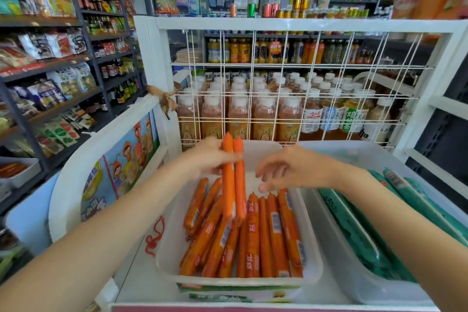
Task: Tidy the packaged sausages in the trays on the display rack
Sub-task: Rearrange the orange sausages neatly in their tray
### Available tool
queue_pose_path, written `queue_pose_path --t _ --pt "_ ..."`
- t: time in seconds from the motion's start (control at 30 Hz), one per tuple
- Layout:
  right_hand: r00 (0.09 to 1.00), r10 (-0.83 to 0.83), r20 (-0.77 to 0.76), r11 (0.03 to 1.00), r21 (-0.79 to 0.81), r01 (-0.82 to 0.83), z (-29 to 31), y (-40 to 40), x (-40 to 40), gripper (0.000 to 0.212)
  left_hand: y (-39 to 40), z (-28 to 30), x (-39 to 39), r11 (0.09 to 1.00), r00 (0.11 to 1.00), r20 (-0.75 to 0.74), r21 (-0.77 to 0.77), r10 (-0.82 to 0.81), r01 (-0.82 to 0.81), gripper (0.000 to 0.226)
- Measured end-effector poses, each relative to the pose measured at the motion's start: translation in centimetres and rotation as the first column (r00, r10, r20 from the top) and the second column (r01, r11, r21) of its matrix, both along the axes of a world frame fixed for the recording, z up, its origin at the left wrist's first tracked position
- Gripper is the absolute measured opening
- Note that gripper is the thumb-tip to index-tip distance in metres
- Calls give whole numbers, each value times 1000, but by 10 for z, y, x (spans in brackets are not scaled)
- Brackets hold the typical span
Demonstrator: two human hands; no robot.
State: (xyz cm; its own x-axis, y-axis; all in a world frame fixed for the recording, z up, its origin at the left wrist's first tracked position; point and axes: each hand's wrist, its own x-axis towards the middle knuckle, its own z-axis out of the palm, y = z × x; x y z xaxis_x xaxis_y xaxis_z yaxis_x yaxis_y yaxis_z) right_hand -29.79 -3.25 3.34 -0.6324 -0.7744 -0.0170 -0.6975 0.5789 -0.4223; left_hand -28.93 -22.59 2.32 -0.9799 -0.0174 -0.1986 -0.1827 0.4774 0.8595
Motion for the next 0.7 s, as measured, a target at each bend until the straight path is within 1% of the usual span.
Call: queue_pose_path --t 0.03,0.07,0.1,0.17,0.2,0.23,0.27,0.3,0.33,0.37,0.4,0.47,0.5,0.6,0.7 --pt "999 -41 19 995 94 39 -5 3 -3 32 3 -12 3 985 994 81 -154 -71 83 35" --pt "997 -72 17 980 186 68 -9 4 -4 36 7 -22 6 947 980 152 -275 -127 166 41" --pt "996 -86 15 961 265 79 -13 4 -3 41 11 -30 8 904 967 189 -361 -169 229 45" --pt "996 -65 57 933 357 41 -16 1 0 53 15 -38 12 838 960 159 -469 -229 278 49" --pt "995 -49 88 919 393 11 -16 -1 3 58 16 -38 15 793 955 124 -535 -269 292 56" --pt "994 -33 105 893 449 -18 -16 -3 7 64 16 -38 17 716 940 101 -622 -326 316 67" --pt "996 -10 94 849 527 -41 -17 -4 11 69 15 -37 21 613 910 109 -706 -401 355 75" --pt "998 20 60 787 615 -53 -20 -6 14 75 14 -36 24 500 871 155 -766 -467 404 80" --pt "999 51 13 725 687 -46 -22 -8 19 82 13 -34 26 406 834 225 -791 -504 459 80" --pt "997 71 -27 677 735 -28 -25 -9 23 89 13 -33 28 350 808 288 -789 -514 504 78" --pt "996 78 -50 646 763 -12 -28 -11 28 96 12 -33 29 332 796 325 -780 -510 531 76" --pt "995 70 -70 610 792 12 -33 -11 36 108 13 -33 29 356 803 323 -768 -501 532 73" --pt "994 72 -86 602 798 26 -35 -11 40 111 13 -32 29 372 810 308 -768 -499 521 71" --pt "985 76 -152 629 774 70 -37 -10 46 111 16 -32 31 391 827 288 -774 -483 498 67" --pt "982 73 -175 659 748 84 -36 -11 44 106 16 -30 30 385 830 327 -768 -452 512 67"
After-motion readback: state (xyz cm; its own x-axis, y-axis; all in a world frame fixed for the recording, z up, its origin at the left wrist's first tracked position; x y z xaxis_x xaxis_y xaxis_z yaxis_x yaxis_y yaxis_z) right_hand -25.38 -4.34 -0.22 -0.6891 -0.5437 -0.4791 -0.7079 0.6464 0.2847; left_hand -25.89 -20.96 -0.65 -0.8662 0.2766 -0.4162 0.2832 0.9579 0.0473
